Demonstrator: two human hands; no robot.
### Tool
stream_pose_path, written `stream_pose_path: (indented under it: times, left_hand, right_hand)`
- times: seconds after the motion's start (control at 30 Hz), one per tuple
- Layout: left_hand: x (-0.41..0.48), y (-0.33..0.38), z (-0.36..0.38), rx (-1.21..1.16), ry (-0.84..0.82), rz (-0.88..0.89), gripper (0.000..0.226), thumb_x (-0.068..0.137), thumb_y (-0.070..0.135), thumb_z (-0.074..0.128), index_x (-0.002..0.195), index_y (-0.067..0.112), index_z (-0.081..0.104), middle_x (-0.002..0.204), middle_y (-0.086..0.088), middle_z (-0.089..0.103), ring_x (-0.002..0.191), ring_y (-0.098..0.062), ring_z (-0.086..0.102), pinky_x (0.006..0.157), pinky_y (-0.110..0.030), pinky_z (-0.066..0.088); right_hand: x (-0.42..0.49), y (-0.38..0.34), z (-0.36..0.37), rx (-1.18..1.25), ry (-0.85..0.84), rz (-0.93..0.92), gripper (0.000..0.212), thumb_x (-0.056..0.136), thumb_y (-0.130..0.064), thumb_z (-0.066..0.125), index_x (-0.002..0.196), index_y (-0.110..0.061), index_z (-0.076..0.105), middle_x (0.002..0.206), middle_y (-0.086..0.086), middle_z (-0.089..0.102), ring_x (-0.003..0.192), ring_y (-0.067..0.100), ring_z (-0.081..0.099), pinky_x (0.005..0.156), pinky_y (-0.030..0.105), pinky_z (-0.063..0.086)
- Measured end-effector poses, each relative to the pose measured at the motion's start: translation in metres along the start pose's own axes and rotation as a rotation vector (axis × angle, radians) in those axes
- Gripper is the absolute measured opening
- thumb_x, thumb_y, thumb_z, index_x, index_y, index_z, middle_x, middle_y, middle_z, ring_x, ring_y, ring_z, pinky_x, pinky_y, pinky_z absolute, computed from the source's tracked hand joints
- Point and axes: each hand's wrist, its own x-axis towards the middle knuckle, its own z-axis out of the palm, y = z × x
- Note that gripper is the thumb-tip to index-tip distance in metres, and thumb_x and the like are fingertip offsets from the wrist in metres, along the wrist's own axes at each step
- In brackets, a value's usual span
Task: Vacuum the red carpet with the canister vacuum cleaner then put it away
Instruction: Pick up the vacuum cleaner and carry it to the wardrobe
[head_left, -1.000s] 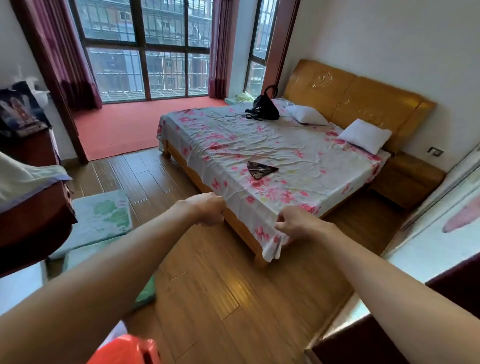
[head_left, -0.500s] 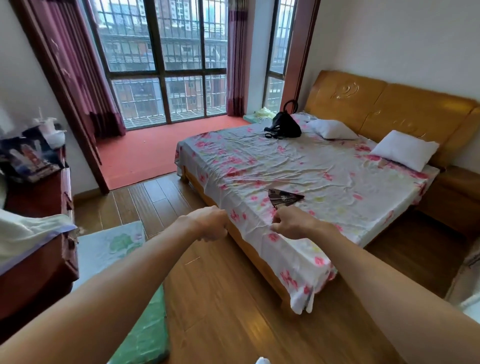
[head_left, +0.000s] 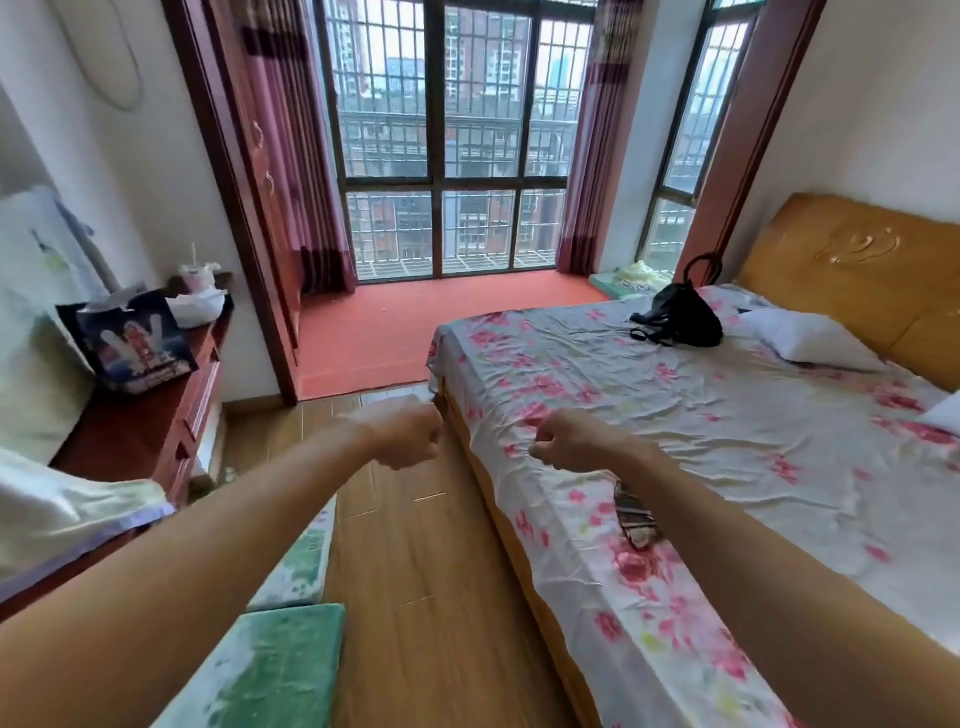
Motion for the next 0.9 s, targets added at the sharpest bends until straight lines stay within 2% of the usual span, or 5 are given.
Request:
stream_pose_path:
  times: [0.33, 0.47, 0.53, 0.77, 0.9]
  left_hand:
    - [0.154, -0.083, -0.024, -0.143, -0.05, -0.105, 0.022, 0.099, 0.019, 0.054, 0.108, 0.007, 0.07, 0.097, -0.012, 0.075, 0.089, -0.028, 0.075, 0.081, -0.043, 0.063]
    - [0.237, -0.125, -0.044, -0.08, -0.019, -0.07, 0.024, 0.098, 0.02, 0.053, 0.112, 0.008, 0.069, 0.108, -0.011, 0.072, 0.097, -0.029, 0.069, 0.084, -0.038, 0.06]
    - [0.275, -0.146, -0.062, -0.014, -0.001, -0.054, 0.027, 0.098, 0.023, 0.053, 0.114, 0.008, 0.068, 0.114, -0.009, 0.069, 0.104, -0.029, 0.064, 0.085, -0.035, 0.053]
    - [0.405, -0.206, -0.137, -0.003, 0.049, 0.003, 0.024, 0.097, 0.021, 0.051, 0.111, 0.009, 0.067, 0.113, -0.01, 0.067, 0.103, -0.029, 0.061, 0.073, -0.03, 0.041]
    - [0.47, -0.23, -0.153, 0.008, 0.02, -0.002, 0.025, 0.097, 0.02, 0.051, 0.109, 0.007, 0.069, 0.113, -0.013, 0.069, 0.103, -0.031, 0.063, 0.074, -0.031, 0.044]
  right_hand:
    - [0.179, 0.0, -0.026, -0.057, -0.077, -0.101, 0.028, 0.098, -0.03, 0.056, 0.072, -0.021, 0.059, 0.074, -0.002, 0.063, 0.063, 0.01, 0.055, 0.059, 0.024, 0.044]
    - [0.27, 0.003, -0.055, -0.047, -0.055, -0.078, 0.03, 0.097, -0.026, 0.057, 0.068, -0.021, 0.057, 0.069, -0.005, 0.058, 0.061, 0.01, 0.054, 0.057, 0.024, 0.043]
    - [0.316, 0.004, -0.075, -0.034, -0.055, -0.058, 0.025, 0.098, -0.026, 0.057, 0.077, -0.014, 0.066, 0.069, -0.006, 0.06, 0.063, 0.011, 0.057, 0.06, 0.025, 0.045]
    - [0.46, 0.006, -0.132, -0.035, 0.051, -0.024, 0.033, 0.096, -0.026, 0.057, 0.088, 0.003, 0.07, 0.084, 0.018, 0.071, 0.064, 0.019, 0.056, 0.06, 0.028, 0.042]
    - [0.529, 0.015, -0.148, -0.055, 0.031, -0.016, 0.036, 0.097, -0.028, 0.056, 0.079, 0.002, 0.064, 0.073, 0.01, 0.061, 0.064, 0.021, 0.051, 0.058, 0.029, 0.036]
